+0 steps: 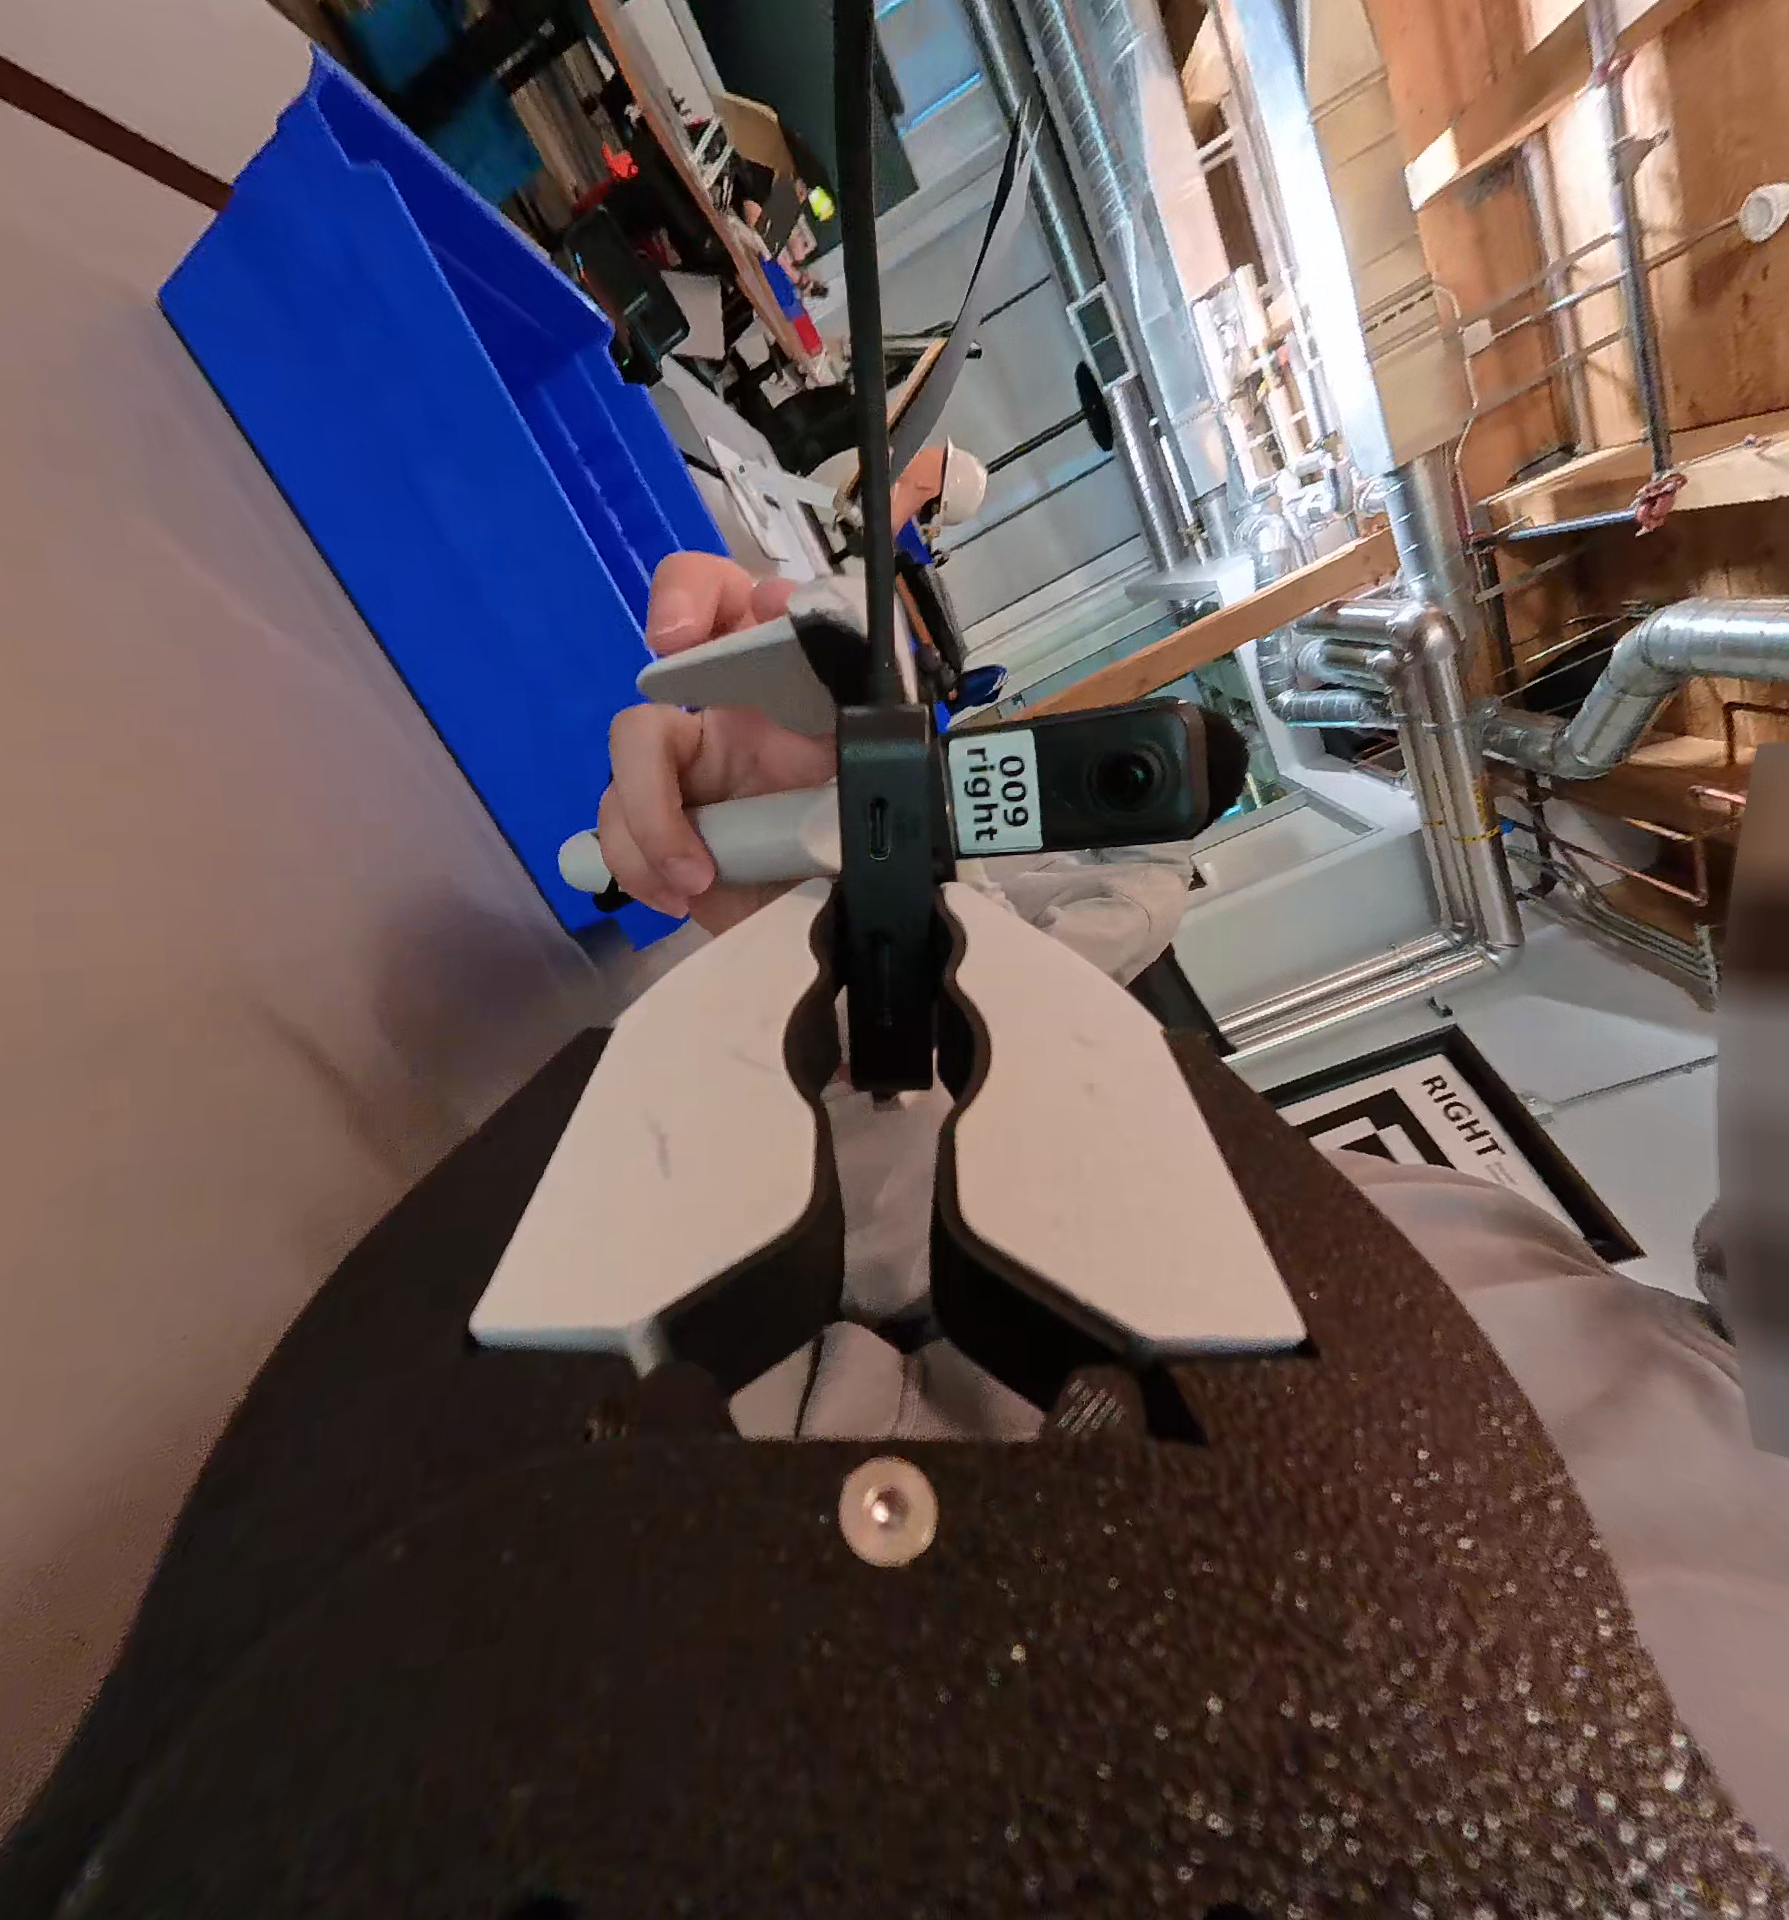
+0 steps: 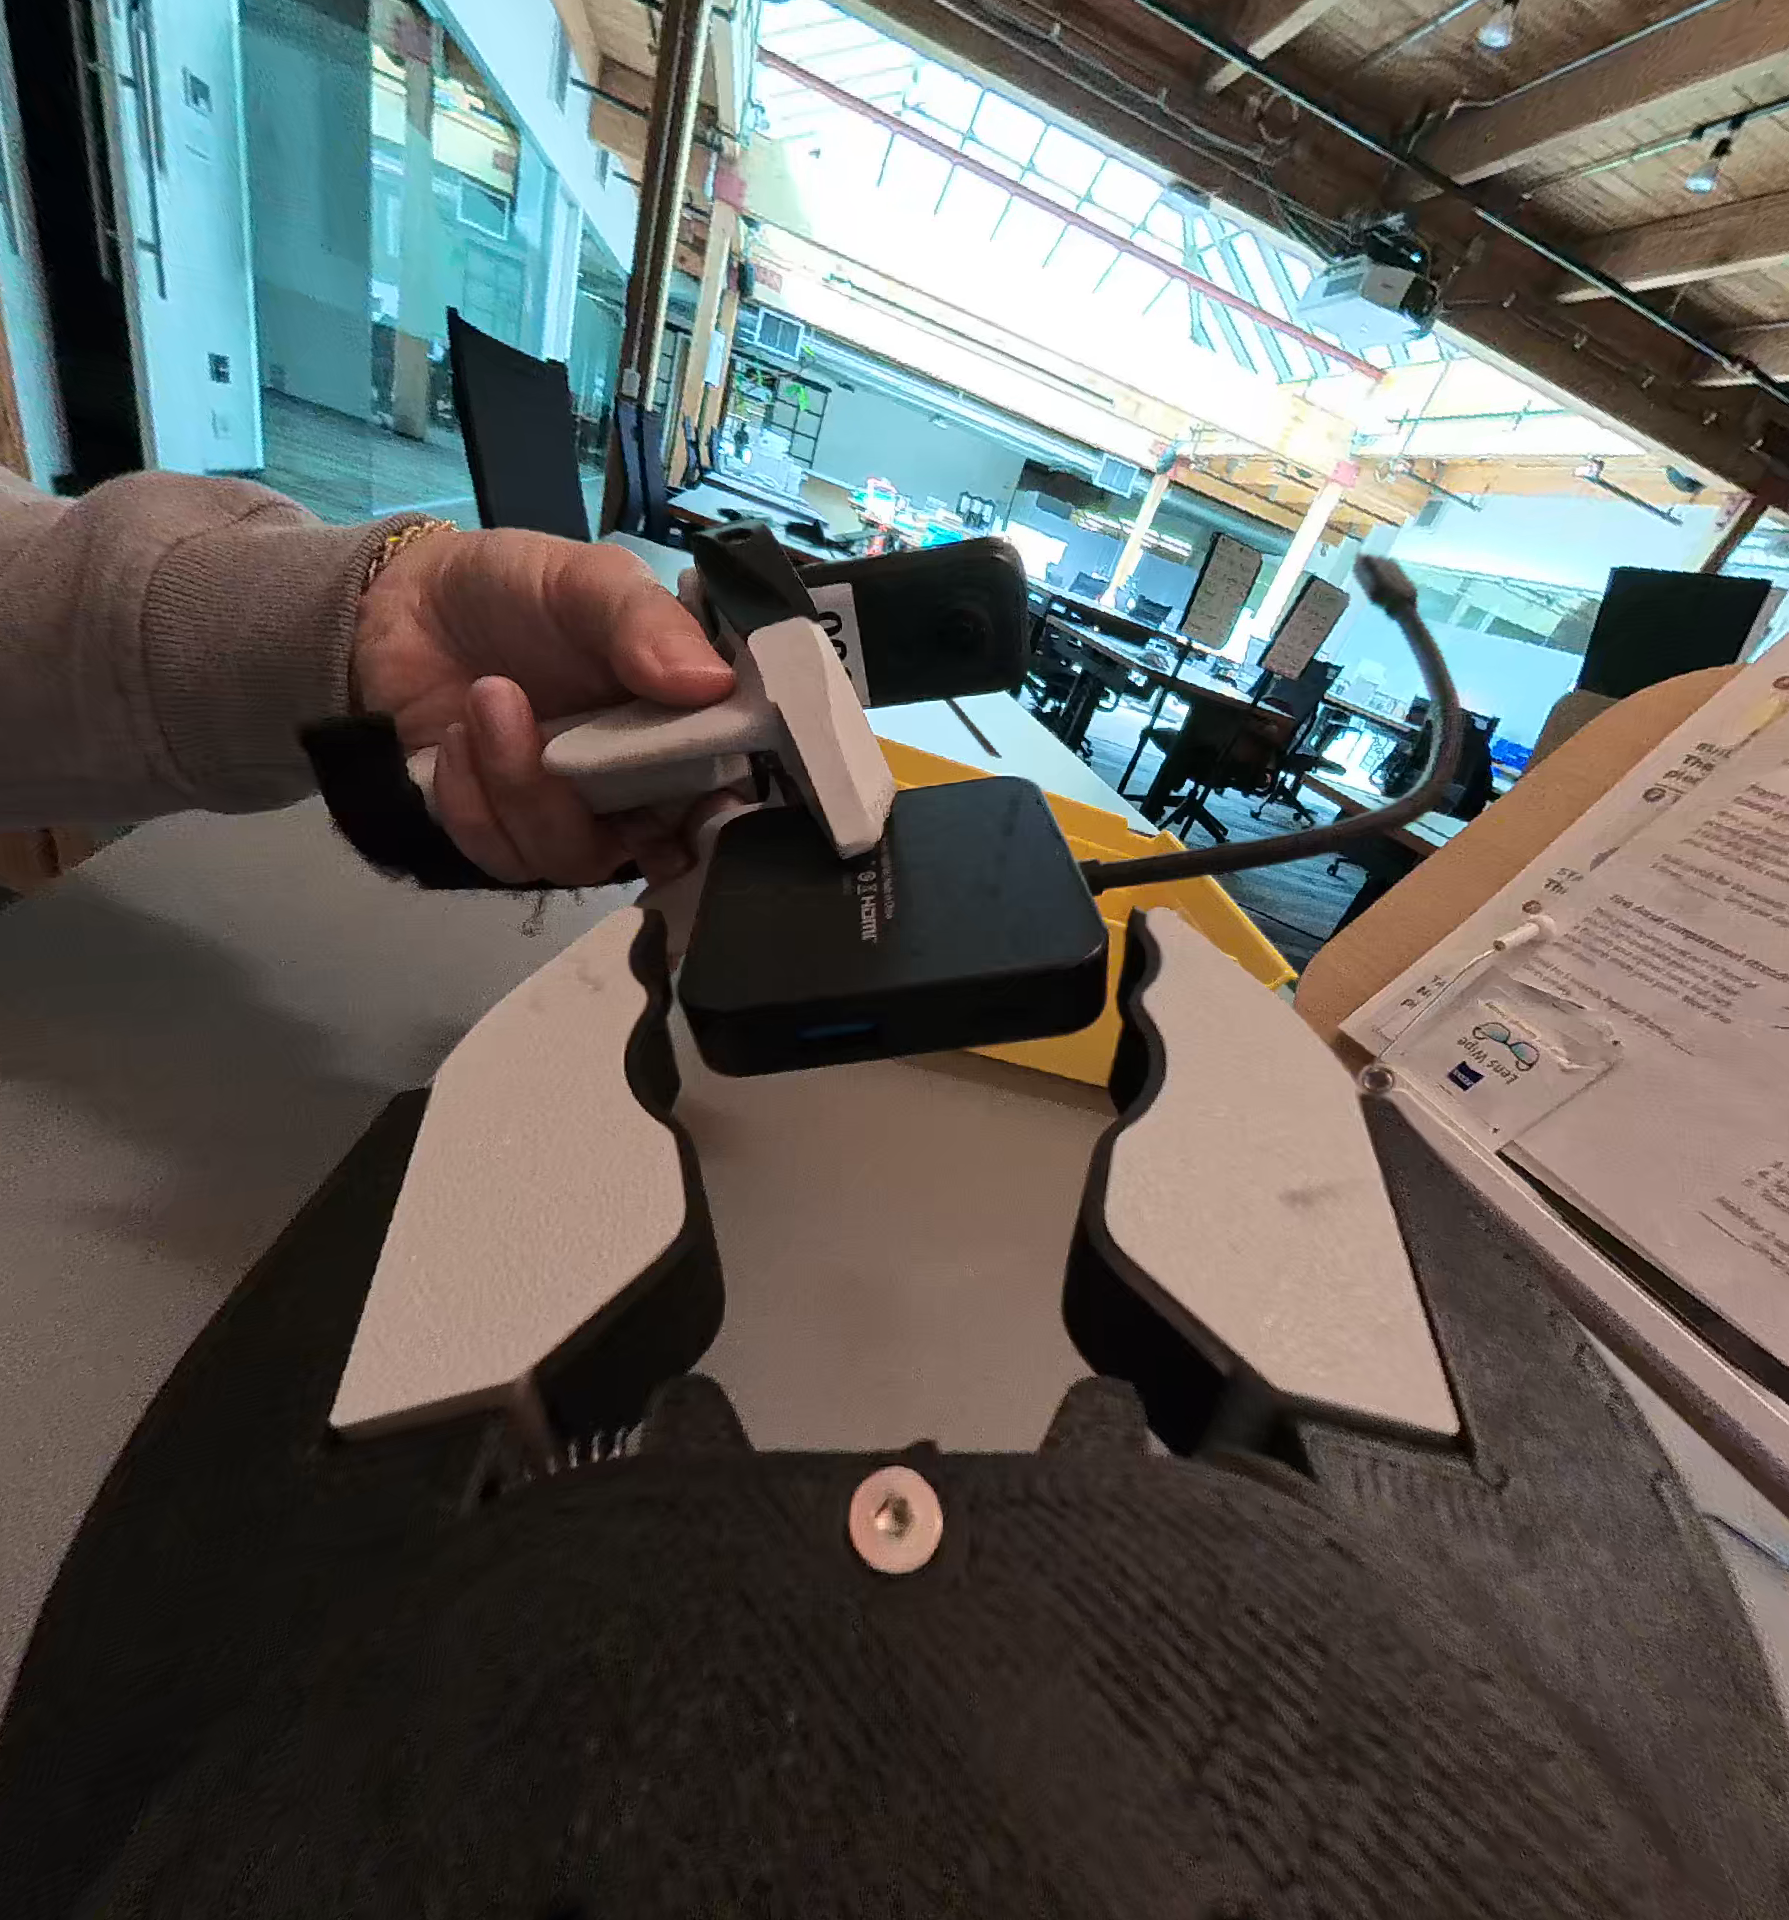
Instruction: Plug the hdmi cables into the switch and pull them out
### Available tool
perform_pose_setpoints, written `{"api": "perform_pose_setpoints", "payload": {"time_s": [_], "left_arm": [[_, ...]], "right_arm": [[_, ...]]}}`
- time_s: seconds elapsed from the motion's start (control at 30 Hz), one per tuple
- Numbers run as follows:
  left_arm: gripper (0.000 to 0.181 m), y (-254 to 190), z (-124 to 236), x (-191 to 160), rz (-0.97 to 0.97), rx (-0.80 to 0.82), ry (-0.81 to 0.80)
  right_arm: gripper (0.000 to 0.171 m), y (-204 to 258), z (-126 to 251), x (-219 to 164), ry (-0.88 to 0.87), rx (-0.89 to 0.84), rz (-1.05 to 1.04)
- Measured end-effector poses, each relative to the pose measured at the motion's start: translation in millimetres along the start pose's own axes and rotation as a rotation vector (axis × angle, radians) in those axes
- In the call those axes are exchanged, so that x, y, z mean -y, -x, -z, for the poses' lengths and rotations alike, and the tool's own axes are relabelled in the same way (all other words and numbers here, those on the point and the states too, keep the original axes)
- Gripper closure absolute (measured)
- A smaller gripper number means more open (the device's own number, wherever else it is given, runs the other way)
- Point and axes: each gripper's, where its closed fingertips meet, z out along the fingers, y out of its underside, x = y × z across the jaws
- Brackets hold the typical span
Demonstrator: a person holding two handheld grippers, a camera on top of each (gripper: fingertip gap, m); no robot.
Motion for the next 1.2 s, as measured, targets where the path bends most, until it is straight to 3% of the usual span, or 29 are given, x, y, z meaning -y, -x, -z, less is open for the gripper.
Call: {"api": "perform_pose_setpoints", "payload": {"time_s": [0.27,0.6,0.83,1.03,1.2], "left_arm": [[0.168,6.5,-3.2,0.2,0.008,0.068,-0.009],[0.167,10.8,-1.5,-1.3,-0.018,0.1,0.013],[0.168,4.0,-1.1,-9.3,-0.043,0.071,0.108],[0.168,3.0,1.9,-10.0,-0.064,0.082,0.155],[0.167,6.9,7.5,6.6,-0.062,0.115,0.044]], "right_arm": [[0.095,-1.6,0.8,-8.1,0.052,-0.025,0.066],[0.093,-4.8,-6.0,-12.8,0.052,-0.04,-0.049],[0.094,2.6,-2.4,-1.7,-0.024,-0.007,0.038],[0.094,4.0,-3.4,-5.6,0.019,-0.014,0.117],[0.095,-6.1,-11.3,-13.8,0.118,-0.084,0.06]]}}
